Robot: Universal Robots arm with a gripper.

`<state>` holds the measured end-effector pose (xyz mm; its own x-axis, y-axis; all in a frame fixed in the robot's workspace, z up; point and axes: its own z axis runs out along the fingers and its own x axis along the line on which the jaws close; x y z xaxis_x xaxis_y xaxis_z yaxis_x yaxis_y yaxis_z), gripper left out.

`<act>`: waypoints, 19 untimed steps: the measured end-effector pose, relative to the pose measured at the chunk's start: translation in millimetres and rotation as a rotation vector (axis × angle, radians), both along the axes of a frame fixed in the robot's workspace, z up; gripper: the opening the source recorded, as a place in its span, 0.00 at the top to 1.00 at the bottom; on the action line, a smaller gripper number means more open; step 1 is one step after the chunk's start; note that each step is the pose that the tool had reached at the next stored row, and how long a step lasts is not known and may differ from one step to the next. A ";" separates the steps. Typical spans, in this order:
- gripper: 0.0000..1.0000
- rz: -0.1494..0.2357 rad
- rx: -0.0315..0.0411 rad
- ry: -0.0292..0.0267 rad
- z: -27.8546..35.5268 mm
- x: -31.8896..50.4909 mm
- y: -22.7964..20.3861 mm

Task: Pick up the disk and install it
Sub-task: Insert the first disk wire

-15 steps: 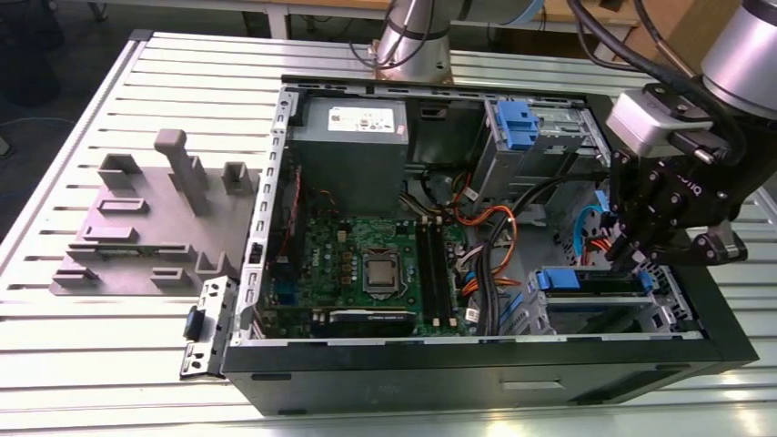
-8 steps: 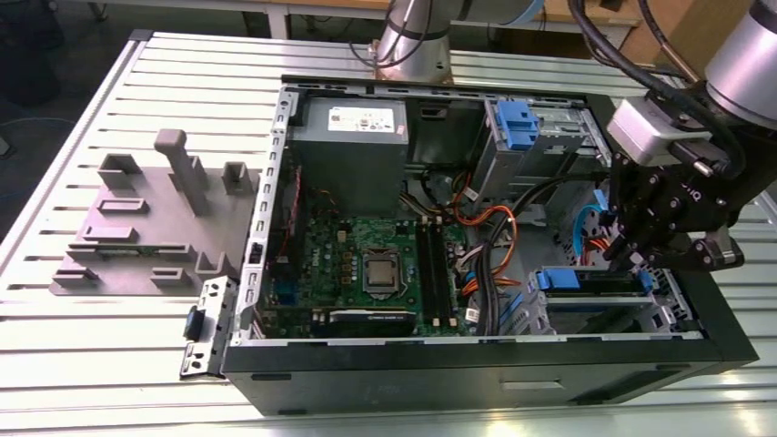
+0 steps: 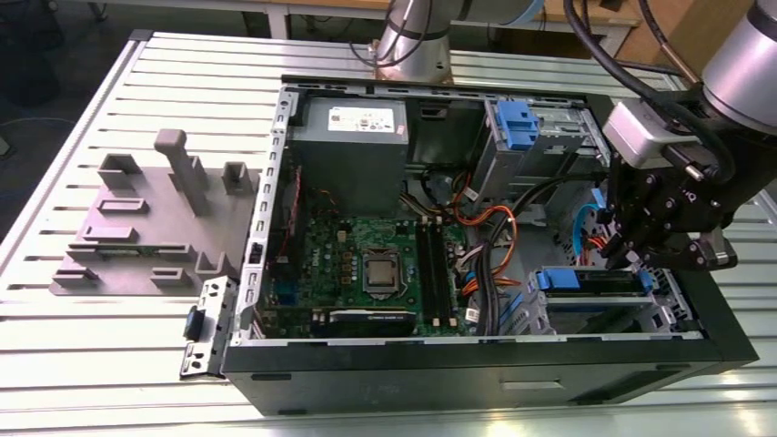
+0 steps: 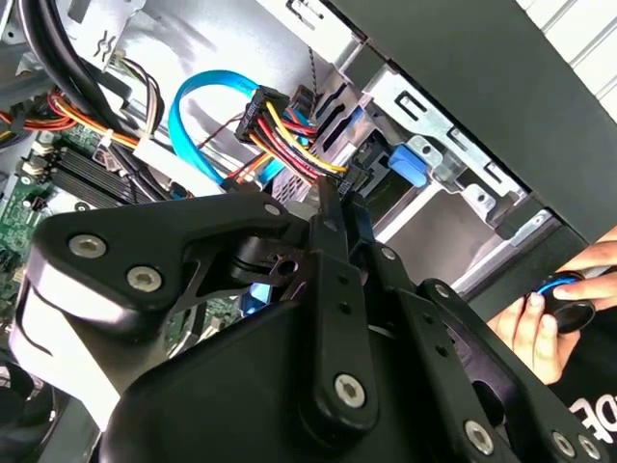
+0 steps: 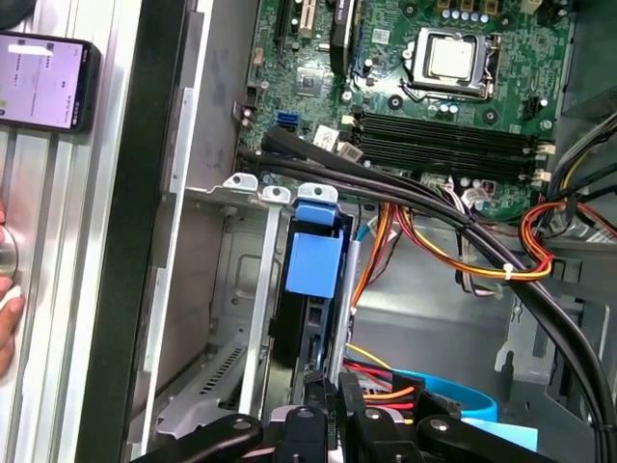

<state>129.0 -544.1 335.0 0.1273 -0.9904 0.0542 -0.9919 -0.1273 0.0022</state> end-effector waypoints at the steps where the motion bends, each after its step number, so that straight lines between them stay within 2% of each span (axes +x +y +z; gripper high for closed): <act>1: 0.83 -0.001 0.0000 -0.0004 0.0 -0.7 0.0; 10: 0.83 -0.032 -0.0004 -0.0014 -0.8 -1.2 -0.8; 19: 0.83 -0.036 0.0001 -0.0016 -1.2 -1.2 -3.9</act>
